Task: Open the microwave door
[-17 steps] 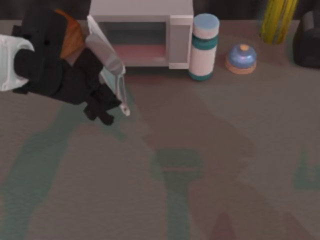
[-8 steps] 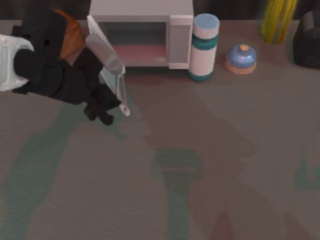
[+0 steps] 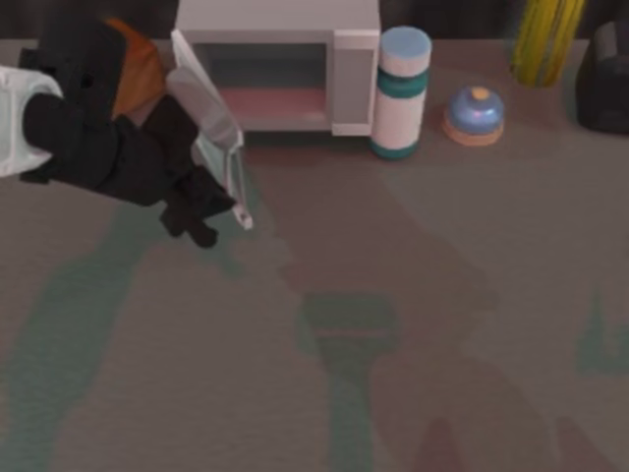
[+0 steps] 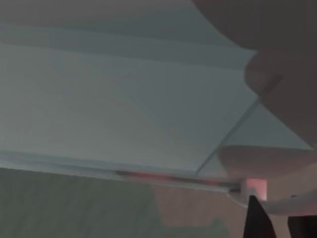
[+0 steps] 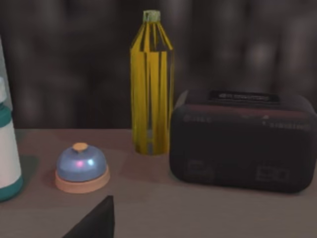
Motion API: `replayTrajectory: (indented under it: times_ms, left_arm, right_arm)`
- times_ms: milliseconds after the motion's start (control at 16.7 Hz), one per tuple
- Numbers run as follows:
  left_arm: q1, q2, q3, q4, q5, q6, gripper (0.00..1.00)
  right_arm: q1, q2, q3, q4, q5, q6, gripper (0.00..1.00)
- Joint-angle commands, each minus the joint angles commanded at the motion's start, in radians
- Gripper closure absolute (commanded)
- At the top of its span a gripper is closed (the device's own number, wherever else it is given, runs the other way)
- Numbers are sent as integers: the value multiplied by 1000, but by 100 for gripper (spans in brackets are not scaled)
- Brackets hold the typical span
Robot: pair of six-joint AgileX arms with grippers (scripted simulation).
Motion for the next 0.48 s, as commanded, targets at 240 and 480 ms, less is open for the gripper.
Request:
replayTrajectory:
  times_ms: [240,480]
  left_arm:
    - [22,2,13,-25,25,53,100]
    - [31,4,15,-38,34,72,100]
  right_arm:
    - [0,0,0,0,0,0,0]
    - [0,0,0,0,0,0,0]
